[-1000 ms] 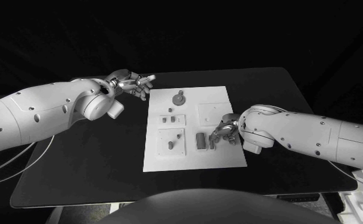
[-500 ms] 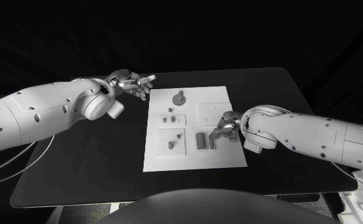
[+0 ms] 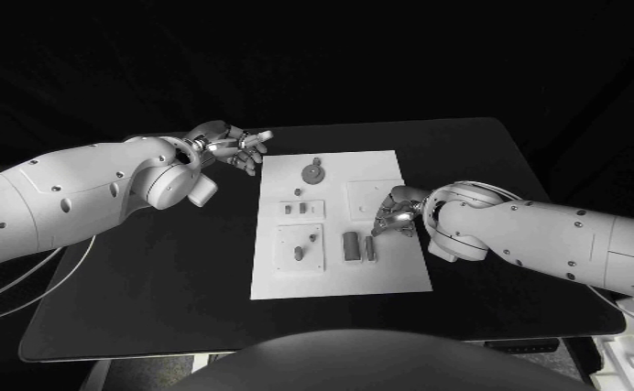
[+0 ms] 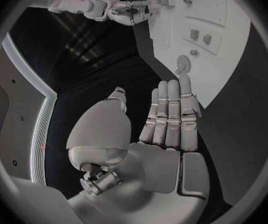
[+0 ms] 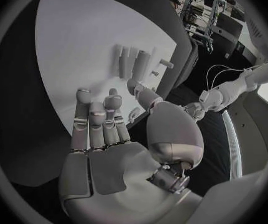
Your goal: Assemble the parts on the task board
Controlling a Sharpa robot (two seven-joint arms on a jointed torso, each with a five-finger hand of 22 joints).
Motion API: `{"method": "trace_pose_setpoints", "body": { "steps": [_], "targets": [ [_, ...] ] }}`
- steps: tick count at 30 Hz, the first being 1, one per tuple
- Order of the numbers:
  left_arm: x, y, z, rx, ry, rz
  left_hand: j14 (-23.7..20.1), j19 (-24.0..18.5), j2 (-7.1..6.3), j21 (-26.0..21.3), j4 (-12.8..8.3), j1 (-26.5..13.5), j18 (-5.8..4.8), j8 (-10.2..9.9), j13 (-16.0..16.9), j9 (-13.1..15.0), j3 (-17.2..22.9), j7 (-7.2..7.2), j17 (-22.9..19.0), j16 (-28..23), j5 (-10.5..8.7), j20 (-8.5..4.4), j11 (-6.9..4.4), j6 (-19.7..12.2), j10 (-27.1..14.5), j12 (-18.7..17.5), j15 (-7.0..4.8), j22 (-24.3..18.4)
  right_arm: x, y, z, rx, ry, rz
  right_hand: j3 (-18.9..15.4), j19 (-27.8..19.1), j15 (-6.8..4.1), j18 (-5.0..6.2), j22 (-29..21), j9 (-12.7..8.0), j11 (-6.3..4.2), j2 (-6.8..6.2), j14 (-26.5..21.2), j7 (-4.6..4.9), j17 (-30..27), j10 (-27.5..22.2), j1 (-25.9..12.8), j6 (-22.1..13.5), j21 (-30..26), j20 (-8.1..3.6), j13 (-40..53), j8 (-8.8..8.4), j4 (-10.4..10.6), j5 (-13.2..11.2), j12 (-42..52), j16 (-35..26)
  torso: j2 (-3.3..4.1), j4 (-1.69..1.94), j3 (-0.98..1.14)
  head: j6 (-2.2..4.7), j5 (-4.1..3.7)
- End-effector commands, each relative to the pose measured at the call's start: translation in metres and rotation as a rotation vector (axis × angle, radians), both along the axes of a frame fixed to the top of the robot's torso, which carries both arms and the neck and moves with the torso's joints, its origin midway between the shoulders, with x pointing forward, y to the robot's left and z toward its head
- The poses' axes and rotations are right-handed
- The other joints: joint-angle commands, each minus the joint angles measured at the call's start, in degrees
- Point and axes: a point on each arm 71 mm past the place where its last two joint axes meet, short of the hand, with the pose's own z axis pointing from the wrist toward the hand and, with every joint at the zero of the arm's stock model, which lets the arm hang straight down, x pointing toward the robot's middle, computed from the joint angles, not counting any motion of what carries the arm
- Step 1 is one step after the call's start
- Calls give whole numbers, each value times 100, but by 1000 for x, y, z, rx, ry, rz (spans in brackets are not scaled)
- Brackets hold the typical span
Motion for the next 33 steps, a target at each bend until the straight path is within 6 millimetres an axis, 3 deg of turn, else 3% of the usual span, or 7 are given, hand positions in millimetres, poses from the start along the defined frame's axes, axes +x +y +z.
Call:
{"method": "trace_pose_setpoints", "body": {
  "steps": [1, 11, 14, 15, 21, 33],
  "targets": [
    [0, -1, 1, -5, -2, -14, -42, 48, -24, -32, 2, -41, 76, 38, -3, -8, 39, 11, -6, 20, 12, -9, -25, -36, -8, -31, -13, 7, 1, 4, 5, 36, -88, 83, 2, -3, 38, 84, 10, -2, 30, 18, -18, 152, 6, -20, 116, -191, -40, 14, 7, -20, -37, -11, 16, -42, 1, -2, 1, 0, 8],
    [0, -2, 1, -6, -1, -16, -42, 48, -20, -33, 2, -41, 76, 38, -3, -9, 41, 11, -6, 20, 12, -9, -25, -37, -8, -31, -13, 8, 1, 5, 6, 67, -145, 202, -25, -61, 59, 84, 36, -58, 44, 197, -71, 164, 36, -67, 568, -292, -39, 43, 14, -55, -53, 28, 48, -30, 2, -3, -1, 0, 0],
    [0, -2, 1, -5, -1, -15, -42, 48, -20, -33, 2, -41, 76, 38, -3, -9, 41, 11, -6, 20, 12, -9, -25, -37, -8, -31, -13, 8, -1, 5, 3, 62, -137, 220, -47, -67, 53, 84, 41, -60, 37, 240, -75, 155, 40, -67, 581, -256, -36, 52, 13, -34, -49, 27, 51, -26, 1, 0, 0, 0, 3],
    [0, -2, 1, -5, -1, -15, -42, 49, -19, -33, 2, -41, 76, 38, -2, -9, 41, 11, -6, 20, 12, -9, -25, -37, -8, -31, -13, 8, -2, 6, 2, 60, -134, 227, -49, -69, 48, 84, 43, -54, 33, 321, -78, 146, 43, -64, 588, -201, -34, 57, 12, -3, -41, 29, 53, -24, 1, 1, 0, 0, 3],
    [0, -2, 1, -5, -1, -16, -42, 49, -14, -33, 2, -41, 76, 39, -2, -9, 43, 11, -7, 21, 12, -9, -25, -37, -7, -31, -13, 8, -5, 8, -3, 56, -136, 251, -72, -84, 33, 84, 53, -66, 13, 508, -83, 128, 53, -51, 608, -89, -29, 68, 4, 55, -44, 57, 59, -15, 2, -1, -1, 0, 8],
    [0, -2, 1, -5, 1, -16, -42, 49, -1, -34, 3, -44, 75, 40, -2, -10, 45, 11, -7, 21, 12, -9, -25, -37, -8, -31, -13, 9, -6, 12, -5, 53, -131, 273, -94, -87, -5, 84, 64, -80, -40, 753, -74, 73, 63, -18, 555, 111, -14, 78, -12, 154, -26, 84, 60, -5, 1, 1, -2, 0, 17]
  ]
}}
